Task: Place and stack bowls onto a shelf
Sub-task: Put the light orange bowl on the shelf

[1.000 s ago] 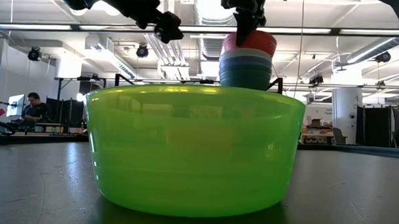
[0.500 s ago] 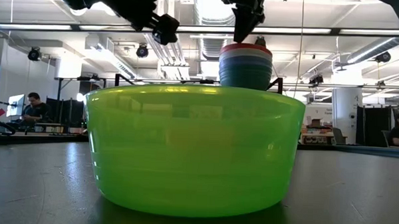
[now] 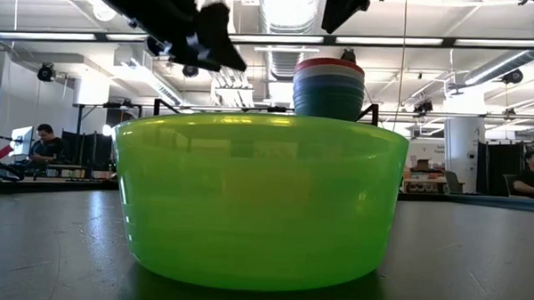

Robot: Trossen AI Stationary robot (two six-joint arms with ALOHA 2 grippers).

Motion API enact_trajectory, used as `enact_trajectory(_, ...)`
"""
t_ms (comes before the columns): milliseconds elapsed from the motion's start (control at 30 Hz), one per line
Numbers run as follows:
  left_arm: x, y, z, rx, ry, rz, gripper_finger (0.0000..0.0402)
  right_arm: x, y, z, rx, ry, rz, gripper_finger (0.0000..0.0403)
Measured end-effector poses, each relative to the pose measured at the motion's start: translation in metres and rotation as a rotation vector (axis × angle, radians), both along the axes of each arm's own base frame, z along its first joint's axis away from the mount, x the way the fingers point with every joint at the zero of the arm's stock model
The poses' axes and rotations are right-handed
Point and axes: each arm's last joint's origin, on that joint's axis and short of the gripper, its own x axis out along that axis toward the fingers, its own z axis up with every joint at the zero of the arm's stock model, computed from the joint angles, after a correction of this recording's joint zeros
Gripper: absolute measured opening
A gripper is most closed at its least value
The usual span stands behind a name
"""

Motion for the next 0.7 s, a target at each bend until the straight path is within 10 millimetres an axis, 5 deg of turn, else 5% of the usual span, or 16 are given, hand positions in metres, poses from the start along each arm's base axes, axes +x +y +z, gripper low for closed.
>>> enact_trajectory(167,0.002,-0.005,0.009,-0.113,-0.073,0.01,0.0348,0.002,0.004,-0.002,0.049,-0.003,0.021,0.015)
enact_trajectory(433,0.003,-0.004,0.002,-0.341,0.046,0.083,0.0346,-0.003,0.007,-0.008,0.121,0.04,-0.051,0.0147)
enact_trajectory(700,0.048,0.004,-0.018,-0.437,0.227,0.14,0.0334,-0.003,0.009,-0.007,0.153,0.007,-0.109,0.0146)
